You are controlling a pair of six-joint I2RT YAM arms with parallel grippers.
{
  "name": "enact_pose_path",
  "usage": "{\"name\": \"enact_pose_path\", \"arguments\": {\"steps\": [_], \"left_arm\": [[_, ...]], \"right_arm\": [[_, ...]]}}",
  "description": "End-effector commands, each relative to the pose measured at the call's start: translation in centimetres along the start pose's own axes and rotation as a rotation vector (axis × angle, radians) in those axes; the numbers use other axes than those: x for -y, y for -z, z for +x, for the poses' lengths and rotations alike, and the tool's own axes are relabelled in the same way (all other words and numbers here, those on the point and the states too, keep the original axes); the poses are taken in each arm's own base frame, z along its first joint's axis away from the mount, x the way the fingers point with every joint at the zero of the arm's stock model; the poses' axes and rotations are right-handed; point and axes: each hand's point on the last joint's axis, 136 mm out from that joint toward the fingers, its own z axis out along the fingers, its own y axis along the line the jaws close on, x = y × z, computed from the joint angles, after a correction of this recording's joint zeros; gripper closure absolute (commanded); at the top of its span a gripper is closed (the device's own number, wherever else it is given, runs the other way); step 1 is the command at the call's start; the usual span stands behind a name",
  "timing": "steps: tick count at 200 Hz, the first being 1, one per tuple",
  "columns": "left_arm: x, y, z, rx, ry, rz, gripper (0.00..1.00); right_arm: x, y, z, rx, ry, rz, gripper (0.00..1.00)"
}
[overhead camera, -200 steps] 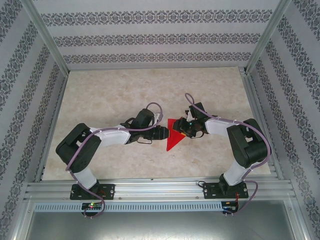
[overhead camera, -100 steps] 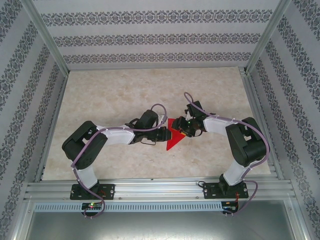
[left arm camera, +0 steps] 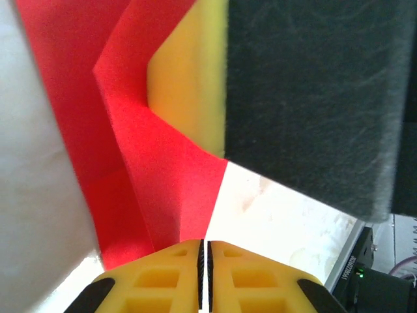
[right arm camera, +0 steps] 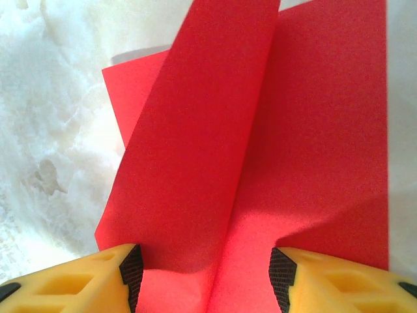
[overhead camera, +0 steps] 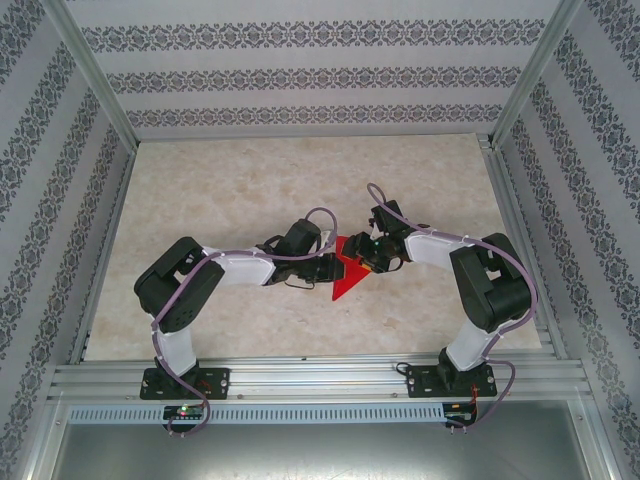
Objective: Fold a paper plane with a square sheet of paper (pick it up from the middle)
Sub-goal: Fourth fold the wing at the center of the table.
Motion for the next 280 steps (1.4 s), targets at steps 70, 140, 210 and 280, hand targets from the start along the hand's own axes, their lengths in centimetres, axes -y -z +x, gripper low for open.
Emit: {"name": "enact_pose_path", "arguments": {"steps": [70,140,210,280], "left_arm": [[-1.1,-0.7,0.0,-0.004,-0.007,-0.064,0.87],[-1.4,-0.9,0.2,-0.013,-0.004,-0.065,0.88],[0.1,0.1,-0.8,0.026,-0.019,-0.041,0.86],[1.2,1.1,-1.2,0.050,-0.025,-0.020,0.85]], "right_arm": [[6.3,-1.6,2.6,-0.065,-0.047,0.228,0.44],[7.5,-2.2,2.9,-0.094,-0.056,0.282,0.49],[9.1,-2.7,3.7,-0.139,-0.066,0.363,0.52],[9.5,-2.8,3.6,-0.140,-0.078,0.392,0.51]]}}
